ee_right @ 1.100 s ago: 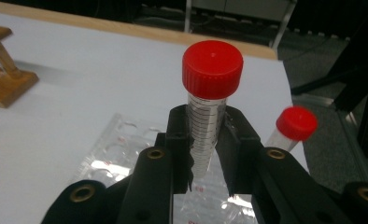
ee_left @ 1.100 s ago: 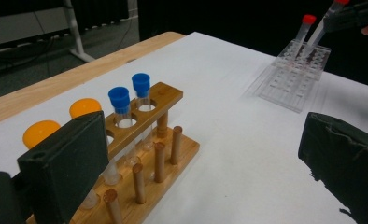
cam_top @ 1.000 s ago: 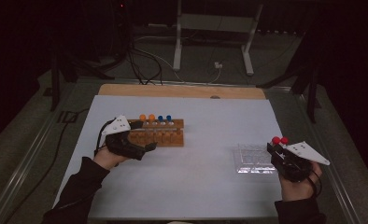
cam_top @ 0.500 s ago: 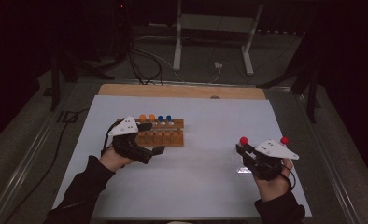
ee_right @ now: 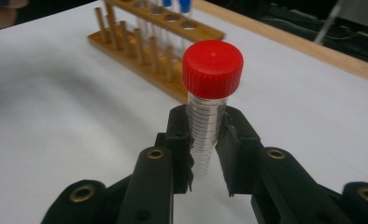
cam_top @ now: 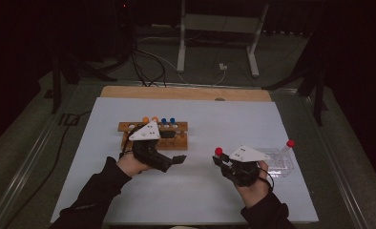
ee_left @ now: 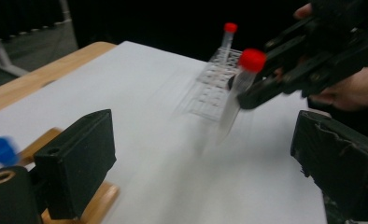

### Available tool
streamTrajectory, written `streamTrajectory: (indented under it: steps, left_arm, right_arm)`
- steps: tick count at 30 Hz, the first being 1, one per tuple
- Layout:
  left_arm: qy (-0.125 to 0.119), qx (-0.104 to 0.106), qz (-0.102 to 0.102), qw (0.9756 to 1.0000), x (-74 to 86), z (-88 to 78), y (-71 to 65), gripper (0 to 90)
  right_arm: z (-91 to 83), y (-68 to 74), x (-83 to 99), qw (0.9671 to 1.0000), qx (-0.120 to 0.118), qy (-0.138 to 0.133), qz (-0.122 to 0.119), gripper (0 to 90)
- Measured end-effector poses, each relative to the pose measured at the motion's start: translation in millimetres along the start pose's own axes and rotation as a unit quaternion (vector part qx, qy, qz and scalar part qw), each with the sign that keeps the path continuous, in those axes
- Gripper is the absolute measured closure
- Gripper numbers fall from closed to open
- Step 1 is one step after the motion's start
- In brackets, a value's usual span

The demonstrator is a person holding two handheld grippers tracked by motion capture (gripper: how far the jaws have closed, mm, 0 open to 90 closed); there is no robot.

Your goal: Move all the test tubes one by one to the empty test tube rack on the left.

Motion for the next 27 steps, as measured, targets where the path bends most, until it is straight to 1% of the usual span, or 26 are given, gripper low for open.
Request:
streamTrajectory:
  steps: [3, 5, 11, 13, 17, 18, 19, 21, 22, 26, 27]
  left_arm:
    - [-0.002, 0.01, 0.0, 0.9999, -1.7, 9.9, -4.3, 15.2]
    - [-0.001, 0.021, 0.0, 0.9998, -2.2, 16.6, -7.8, 16.8]
    - [0.0, 0.045, 0.011, 0.9989, -6.1, 34.1, -20.0, 32.5]
    - [0.001, 0.049, 0.016, 0.9987, -8.0, 38.6, -22.9, 38.0]
    - [0.001, 0.057, 0.023, 0.9981, -12.6, 46.9, -27.7, 46.1]
    - [0.002, 0.061, 0.025, 0.9978, -13.4, 48.7, -29.2, 48.7]
    - [0.004, 0.06, 0.031, 0.9977, -13.5, 50.8, -29.8, 50.7]
    - [0.006, 0.064, 0.04, 0.9971, -13.0, 54.2, -31.1, 54.6]
    - [0.008, 0.062, 0.043, 0.9971, -12.2, 55.9, -30.5, 56.6]
    - [0.01, 0.071, 0.047, 0.9963, -10.4, 59.2, -31.9, 69.1]
    - [0.011, 0.067, 0.05, 0.9964, -10.5, 59.2, -31.7, 70.2]
  right_arm:
    - [5.5, 7.3, 1.5, 0.9999, -0.009, 0.005, -0.005, 74.9]
    - [7.6, 11.2, 1.8, 0.9998, -0.015, 0.007, -0.007, 74.8]
    - [11.5, 19.2, 1.9, 0.9995, -0.027, 0.01, -0.014, 74.9]
    - [12.5, 20.4, 1.9, 0.9994, -0.03, 0.01, -0.013, 74.9]
    - [13.1, 21.7, 2.2, 0.9994, -0.031, 0.01, -0.014, 74.9]
    - [13.2, 21.8, 2.2, 0.9994, -0.031, 0.01, -0.013, 74.8]
    - [13.2, 21.8, 2.2, 0.9994, -0.031, 0.01, -0.014, 74.9]
    - [12.9, 22.1, 1.9, 0.9993, -0.032, 0.009, -0.014, 74.9]
    - [12.6, 22.2, 1.6, 0.9994, -0.032, 0.008, -0.014, 74.8]
    - [11.4, 23.4, 1.0, 0.9993, -0.034, 0.006, -0.012, 74.8]
    - [11.3, 23.1, 1.0, 0.9993, -0.034, 0.006, -0.011, 74.6]
Point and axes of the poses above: each handheld gripper's, and its own axes: z roughly forward along the jaws, x roughly out of its underside, y roughly to its left, the point moved 9 cm from there along z, roughly forward along the jaws, and after that the axes turned 4 degrees about z, right-handed, at the moved point
